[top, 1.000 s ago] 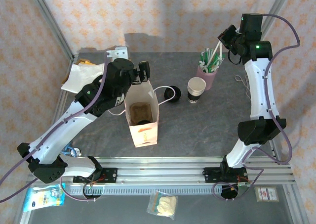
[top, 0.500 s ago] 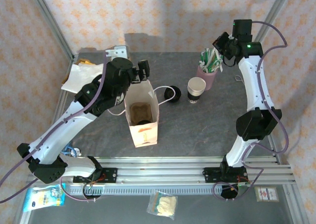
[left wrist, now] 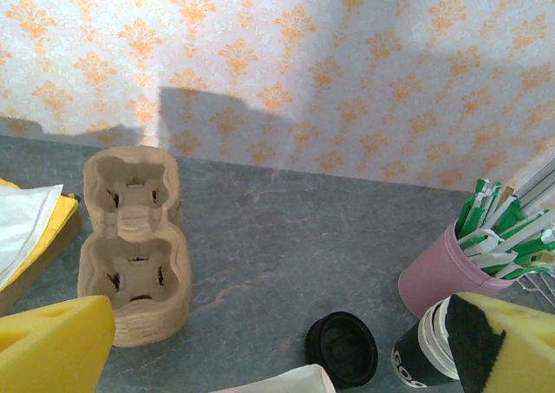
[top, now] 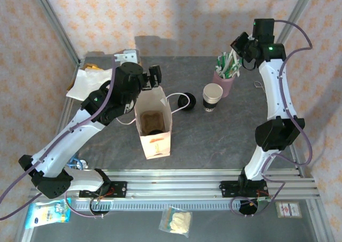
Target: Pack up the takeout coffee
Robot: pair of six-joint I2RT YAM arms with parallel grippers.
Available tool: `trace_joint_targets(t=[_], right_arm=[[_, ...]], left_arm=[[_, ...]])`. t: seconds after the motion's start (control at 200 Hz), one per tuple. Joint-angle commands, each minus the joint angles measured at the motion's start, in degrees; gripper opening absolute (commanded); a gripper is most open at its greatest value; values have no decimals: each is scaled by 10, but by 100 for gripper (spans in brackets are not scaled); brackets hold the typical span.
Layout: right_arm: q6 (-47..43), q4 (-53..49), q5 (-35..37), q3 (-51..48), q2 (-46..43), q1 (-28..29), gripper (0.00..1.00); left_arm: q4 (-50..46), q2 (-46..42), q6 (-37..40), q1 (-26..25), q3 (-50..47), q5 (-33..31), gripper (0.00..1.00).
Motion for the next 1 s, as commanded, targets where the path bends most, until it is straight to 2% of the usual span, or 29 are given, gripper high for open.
trace_joint_targets(t=[0.0, 0.19, 0.4, 0.686, 0.996], right_arm=[[-5, -7, -11, 73, -3, 1, 0], [10, -27, -23, 161, 4, 0, 0], [42, 0, -61, 156, -7, 0, 0], [44, 43, -66, 116, -20, 0, 0], [63, 71, -70, 163, -7, 0, 0]], left_arm=[[9, -16, 8, 4, -3, 2, 99], [9, -18, 6, 4, -5, 6, 99], [6, -17, 7, 5, 0, 4, 99], [6, -15, 6, 5, 1, 7, 99], [6, -11, 8, 5, 4, 8, 99]])
